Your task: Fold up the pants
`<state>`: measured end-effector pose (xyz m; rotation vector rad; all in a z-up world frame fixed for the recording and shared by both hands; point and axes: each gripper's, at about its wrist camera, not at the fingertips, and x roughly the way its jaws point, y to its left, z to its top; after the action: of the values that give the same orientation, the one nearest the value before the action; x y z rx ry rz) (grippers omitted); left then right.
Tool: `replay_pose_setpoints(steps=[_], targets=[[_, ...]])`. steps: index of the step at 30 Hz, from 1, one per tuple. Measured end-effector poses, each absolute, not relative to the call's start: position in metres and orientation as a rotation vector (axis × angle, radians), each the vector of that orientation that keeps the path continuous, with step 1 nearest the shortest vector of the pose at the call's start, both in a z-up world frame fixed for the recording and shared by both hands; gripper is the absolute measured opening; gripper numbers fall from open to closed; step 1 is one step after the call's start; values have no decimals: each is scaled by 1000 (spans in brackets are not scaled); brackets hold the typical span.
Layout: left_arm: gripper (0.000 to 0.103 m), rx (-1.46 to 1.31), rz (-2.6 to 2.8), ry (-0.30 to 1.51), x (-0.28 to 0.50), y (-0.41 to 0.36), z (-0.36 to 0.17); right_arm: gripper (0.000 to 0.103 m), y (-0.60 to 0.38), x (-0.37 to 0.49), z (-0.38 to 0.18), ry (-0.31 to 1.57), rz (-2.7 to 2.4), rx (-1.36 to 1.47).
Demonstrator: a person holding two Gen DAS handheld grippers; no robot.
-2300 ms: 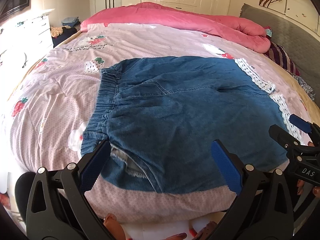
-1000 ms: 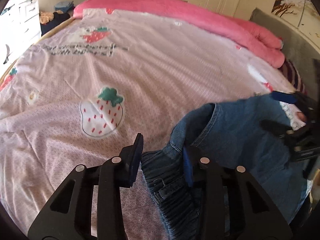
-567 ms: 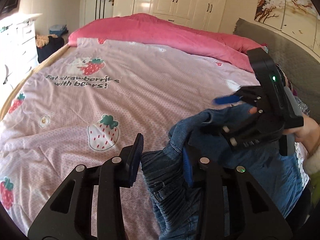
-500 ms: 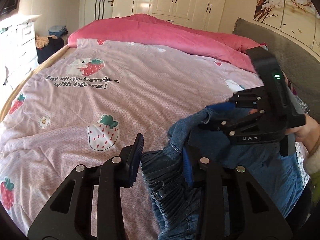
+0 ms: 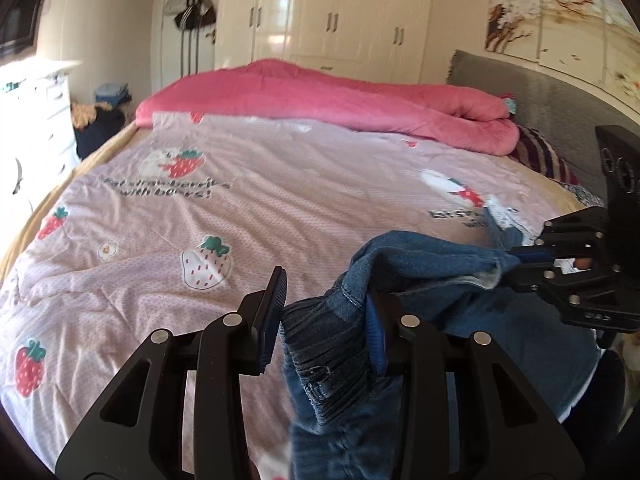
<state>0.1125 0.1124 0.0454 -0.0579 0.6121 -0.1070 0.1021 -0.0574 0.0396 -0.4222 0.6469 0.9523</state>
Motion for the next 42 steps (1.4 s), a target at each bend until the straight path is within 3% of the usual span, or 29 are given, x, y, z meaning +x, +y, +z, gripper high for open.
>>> replay_pose_setpoints(steps=[6, 11, 18, 24, 33, 42], targets=[[29, 3, -115, 578, 61, 100, 41, 9, -74, 41, 30, 653, 999, -369], [29, 52, -130, 656, 27, 94, 19, 9, -77, 5, -5, 739, 1022, -355], [38, 88, -141, 725, -2, 87, -1, 13, -79, -19, -43, 822, 1006, -324], [54, 105, -105, 775, -6, 85, -10, 15, -81, -19, -56, 855, 981, -281], [66, 82, -37, 739, -18, 102, 8, 17, -81, -18, -40, 807, 997, -197], [72, 83, -49, 827, -24, 107, 4, 23, -78, -16, -60, 871, 993, -229]])
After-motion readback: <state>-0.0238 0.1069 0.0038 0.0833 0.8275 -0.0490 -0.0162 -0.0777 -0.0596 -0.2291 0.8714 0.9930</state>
